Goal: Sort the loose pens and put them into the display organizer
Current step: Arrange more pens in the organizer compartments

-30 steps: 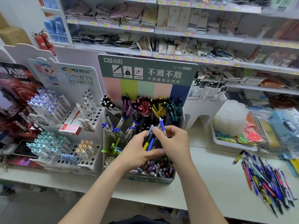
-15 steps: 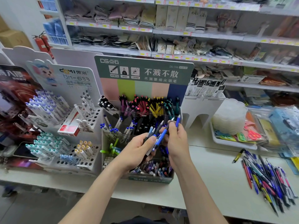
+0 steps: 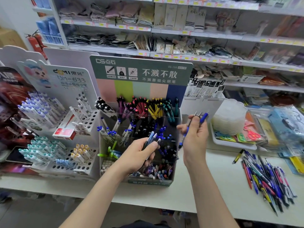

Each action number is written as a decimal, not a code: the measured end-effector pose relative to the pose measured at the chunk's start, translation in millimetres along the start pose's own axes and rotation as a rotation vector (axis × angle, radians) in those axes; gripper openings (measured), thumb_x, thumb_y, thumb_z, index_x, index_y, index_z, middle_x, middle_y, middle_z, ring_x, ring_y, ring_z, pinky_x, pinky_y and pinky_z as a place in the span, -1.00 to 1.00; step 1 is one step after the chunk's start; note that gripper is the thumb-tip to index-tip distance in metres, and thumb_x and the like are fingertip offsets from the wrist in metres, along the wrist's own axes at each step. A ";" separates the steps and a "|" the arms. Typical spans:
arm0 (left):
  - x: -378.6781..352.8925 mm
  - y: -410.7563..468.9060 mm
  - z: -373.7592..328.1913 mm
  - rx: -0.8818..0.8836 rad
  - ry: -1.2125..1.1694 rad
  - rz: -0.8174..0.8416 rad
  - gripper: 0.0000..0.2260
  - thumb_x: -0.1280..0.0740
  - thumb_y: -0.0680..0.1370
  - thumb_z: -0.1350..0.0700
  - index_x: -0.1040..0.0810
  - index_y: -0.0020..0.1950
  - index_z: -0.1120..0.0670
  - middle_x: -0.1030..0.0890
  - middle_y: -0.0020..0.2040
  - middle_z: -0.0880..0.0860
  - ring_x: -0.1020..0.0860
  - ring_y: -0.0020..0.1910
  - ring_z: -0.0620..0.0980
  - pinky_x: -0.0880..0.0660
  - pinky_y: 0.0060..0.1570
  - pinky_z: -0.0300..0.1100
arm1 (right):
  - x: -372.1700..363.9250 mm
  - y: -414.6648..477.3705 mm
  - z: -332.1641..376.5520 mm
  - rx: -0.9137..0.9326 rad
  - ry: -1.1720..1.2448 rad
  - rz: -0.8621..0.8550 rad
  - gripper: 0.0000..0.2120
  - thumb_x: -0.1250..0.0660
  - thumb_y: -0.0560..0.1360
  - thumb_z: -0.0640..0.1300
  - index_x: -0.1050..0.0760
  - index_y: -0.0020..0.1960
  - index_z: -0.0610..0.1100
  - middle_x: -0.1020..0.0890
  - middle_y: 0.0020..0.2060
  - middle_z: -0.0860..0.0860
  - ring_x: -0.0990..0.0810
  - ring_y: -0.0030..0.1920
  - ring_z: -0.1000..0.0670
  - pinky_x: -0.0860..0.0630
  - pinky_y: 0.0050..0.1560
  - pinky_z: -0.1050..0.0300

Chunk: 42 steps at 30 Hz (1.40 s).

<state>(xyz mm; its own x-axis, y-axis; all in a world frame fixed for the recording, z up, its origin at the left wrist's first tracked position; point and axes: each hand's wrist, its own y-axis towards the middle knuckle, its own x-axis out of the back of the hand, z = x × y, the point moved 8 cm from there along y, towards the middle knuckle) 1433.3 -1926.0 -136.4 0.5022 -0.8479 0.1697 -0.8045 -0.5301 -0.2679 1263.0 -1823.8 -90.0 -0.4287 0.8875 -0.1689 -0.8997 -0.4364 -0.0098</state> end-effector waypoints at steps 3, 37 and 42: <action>8.0 5.1 1.7 0.005 -0.073 -0.122 -0.76 -0.23 0.75 -0.07 -0.61 0.13 0.05 -0.57 -0.25 -0.02 -0.47 -0.33 -0.03 -0.42 -0.29 -0.19 | 2.2 4.7 -10.6 -0.198 -0.276 0.192 -0.79 -0.14 0.77 0.08 -0.36 0.25 -0.04 -0.45 -0.27 -0.07 -0.40 -0.43 0.03 -0.41 -0.44 0.15; 22.1 16.7 2.3 0.018 -0.923 -0.284 -0.80 -0.27 0.74 0.06 -0.58 0.28 0.13 -0.60 -0.15 0.01 -0.59 -0.17 -0.04 -0.60 -0.03 -0.10 | -51.2 -56.5 -23.0 -0.025 -0.593 0.515 -0.74 -0.62 0.44 0.11 -0.63 -0.08 -0.01 -0.73 -0.26 -0.02 -0.73 -0.30 -0.05 -0.69 -0.28 -0.02; 28.6 12.0 4.0 -0.036 -0.961 -0.344 -0.75 -0.32 0.70 0.04 -0.57 0.34 0.10 -0.71 0.00 0.06 -0.70 0.09 0.02 -0.66 0.09 0.01 | -59.3 -61.8 -31.8 -0.037 -0.519 0.606 -0.69 -0.60 0.49 -0.04 -0.68 0.21 -0.01 -0.76 -0.14 0.03 -0.75 -0.19 -0.02 -0.73 -0.16 -0.04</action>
<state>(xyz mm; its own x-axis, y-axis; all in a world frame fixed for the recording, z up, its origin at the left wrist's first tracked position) 1439.3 -1956.7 -138.6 0.7374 -0.3011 -0.6046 -0.5696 -0.7583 -0.3170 1346.7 -1854.2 -110.7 -0.8342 0.4456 0.3250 -0.4982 -0.8616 -0.0975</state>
